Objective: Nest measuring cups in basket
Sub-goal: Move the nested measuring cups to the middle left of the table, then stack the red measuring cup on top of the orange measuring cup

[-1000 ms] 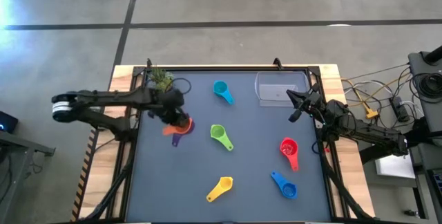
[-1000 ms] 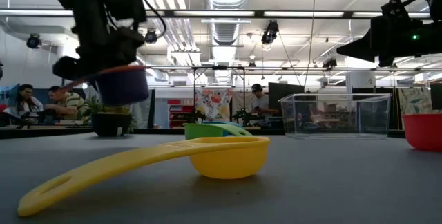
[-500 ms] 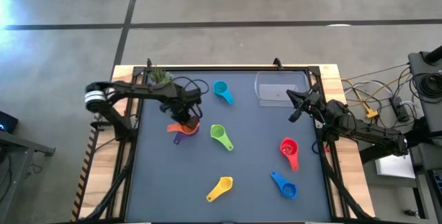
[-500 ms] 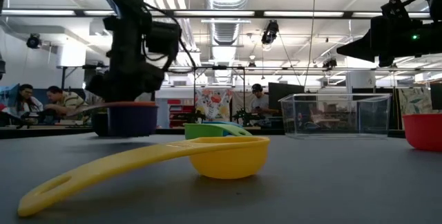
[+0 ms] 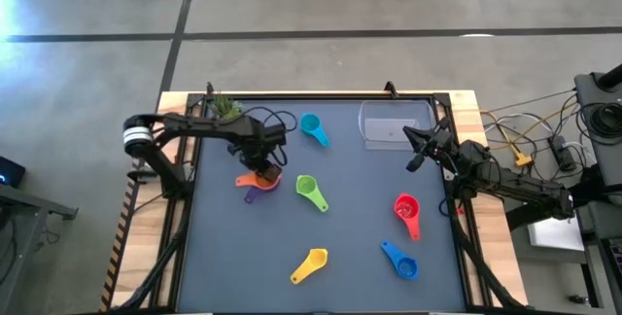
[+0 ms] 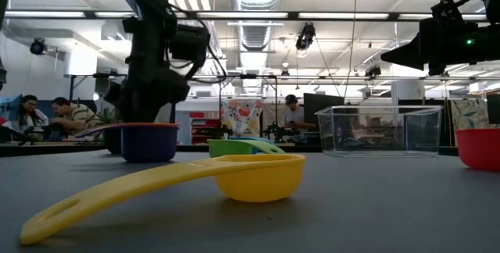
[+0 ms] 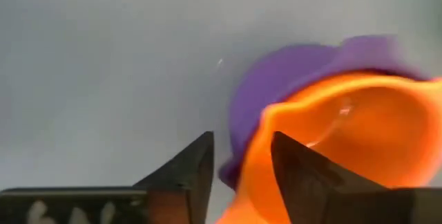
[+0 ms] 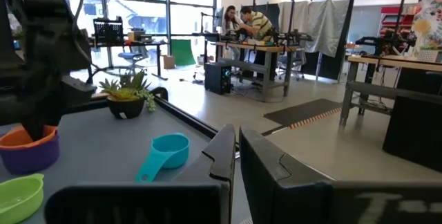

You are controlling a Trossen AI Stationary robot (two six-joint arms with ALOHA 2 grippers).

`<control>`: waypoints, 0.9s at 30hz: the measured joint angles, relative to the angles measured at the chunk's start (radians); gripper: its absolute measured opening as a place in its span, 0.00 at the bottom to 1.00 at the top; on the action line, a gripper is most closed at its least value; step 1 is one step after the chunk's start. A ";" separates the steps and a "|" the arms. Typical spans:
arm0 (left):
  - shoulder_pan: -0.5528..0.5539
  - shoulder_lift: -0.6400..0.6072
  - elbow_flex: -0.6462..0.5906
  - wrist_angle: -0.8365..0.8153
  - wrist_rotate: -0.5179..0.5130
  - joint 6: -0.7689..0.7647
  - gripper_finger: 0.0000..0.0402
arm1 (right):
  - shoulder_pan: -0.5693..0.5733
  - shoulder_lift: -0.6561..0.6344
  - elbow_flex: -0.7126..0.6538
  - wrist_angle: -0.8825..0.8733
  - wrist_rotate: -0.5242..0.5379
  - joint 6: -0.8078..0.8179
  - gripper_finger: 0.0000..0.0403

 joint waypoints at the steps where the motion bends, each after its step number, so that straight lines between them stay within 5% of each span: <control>1: 0.000 -0.009 0.015 -0.019 -0.001 0.006 0.37 | 0.000 0.000 0.000 0.000 0.000 0.000 0.03; 8: -0.015 -0.101 0.162 -0.207 -0.082 0.026 0.48 | 0.000 0.000 0.000 0.000 0.000 0.000 0.03; 16: -0.228 -0.300 0.171 -0.151 -0.406 -0.102 0.46 | 0.000 0.000 0.000 0.000 0.000 0.000 0.03; 22: -0.503 -0.428 -0.027 0.253 -0.643 -0.206 0.40 | 0.000 0.000 0.000 0.000 0.000 0.000 0.03; 27: -0.680 -0.436 -0.216 0.846 -0.920 -0.010 0.36 | 0.000 0.000 0.000 0.000 0.000 0.000 0.03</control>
